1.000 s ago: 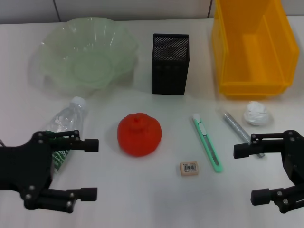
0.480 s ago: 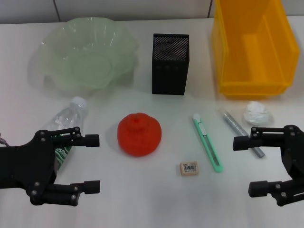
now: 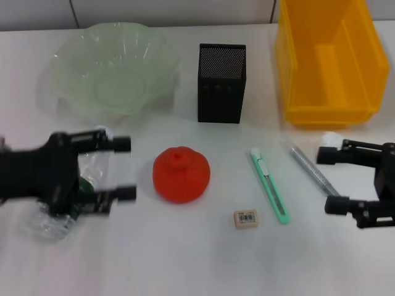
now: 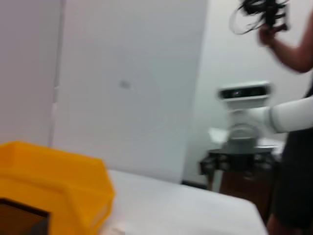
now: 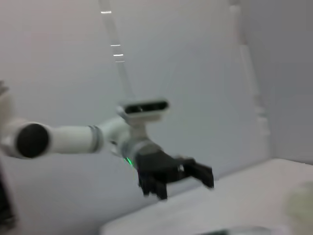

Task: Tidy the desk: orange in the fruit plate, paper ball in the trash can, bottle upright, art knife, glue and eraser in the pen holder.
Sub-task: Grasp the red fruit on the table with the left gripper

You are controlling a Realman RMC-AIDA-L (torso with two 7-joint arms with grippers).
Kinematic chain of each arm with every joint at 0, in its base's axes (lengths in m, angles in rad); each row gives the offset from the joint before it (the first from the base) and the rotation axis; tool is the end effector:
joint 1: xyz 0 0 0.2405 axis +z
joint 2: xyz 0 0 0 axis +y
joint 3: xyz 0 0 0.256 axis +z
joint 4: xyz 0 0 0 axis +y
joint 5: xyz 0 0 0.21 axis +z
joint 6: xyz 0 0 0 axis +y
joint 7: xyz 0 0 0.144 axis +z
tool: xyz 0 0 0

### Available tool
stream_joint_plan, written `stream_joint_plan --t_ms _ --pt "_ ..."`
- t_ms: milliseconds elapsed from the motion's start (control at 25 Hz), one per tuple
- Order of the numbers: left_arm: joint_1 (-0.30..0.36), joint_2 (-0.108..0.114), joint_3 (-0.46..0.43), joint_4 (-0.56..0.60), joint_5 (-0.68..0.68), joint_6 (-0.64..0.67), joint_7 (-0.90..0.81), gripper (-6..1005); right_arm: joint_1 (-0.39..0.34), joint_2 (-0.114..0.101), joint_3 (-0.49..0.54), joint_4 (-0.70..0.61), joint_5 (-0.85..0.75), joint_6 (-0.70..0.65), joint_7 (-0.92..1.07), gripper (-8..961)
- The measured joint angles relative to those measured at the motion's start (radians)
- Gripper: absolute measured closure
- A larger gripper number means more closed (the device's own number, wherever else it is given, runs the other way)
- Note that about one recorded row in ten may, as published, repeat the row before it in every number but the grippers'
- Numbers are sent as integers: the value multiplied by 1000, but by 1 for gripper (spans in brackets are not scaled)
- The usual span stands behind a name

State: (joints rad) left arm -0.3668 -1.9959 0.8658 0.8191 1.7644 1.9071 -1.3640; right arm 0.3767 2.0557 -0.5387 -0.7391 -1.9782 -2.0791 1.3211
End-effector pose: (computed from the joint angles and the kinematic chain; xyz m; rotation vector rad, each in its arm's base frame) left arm -0.2558 0.2732 0.0483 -2.9148 -0.3667 -0.9186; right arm 0.2717 0.2458 0.0485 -2.8443 0.4991 1.0925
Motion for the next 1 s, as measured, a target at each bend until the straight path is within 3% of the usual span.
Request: stream_joint_plan --t_ms 80,120,240,280,360,400,440,480,560,680,880,1000 --pt "-85 -7 -1 59 82 -93 -130 197 -43 -1 27 4 0 52 -1 146" --pt "-85 -7 -1 59 82 -93 -130 199 -43 -1 27 4 0 52 -1 147" --pt "-181 -41 4 111 237 -175 -207 205 -82 -2 59 7 1 83 -11 149" --pt "-235 -65 10 119 335 -218 -216 207 -103 -1 84 16 1 92 -28 150" --pt "-264 -76 21 111 384 -248 -219 211 -114 -1 100 27 0 93 -37 151" --pt "-301 -82 71 72 433 -310 -224 213 -119 -2 104 32 0 93 -38 152" --pt "-301 -82 71 72 433 -310 -224 215 -125 -2 105 35 0 94 -38 152" --pt "-315 -82 139 37 443 -379 -229 217 -130 -2 106 36 0 94 -38 153" --pt "-316 -82 168 28 443 -406 -230 220 -136 -2 107 36 -1 94 -38 154" --pt "-308 -80 297 0 444 -497 -232 226 -137 -3 108 37 -1 94 -39 156" --pt "-305 -80 323 -22 439 -521 -223 236 -134 -3 117 38 -3 94 -39 159" --pt "-303 -81 319 -27 434 -529 -222 335 -131 -3 118 38 -3 94 -39 161"
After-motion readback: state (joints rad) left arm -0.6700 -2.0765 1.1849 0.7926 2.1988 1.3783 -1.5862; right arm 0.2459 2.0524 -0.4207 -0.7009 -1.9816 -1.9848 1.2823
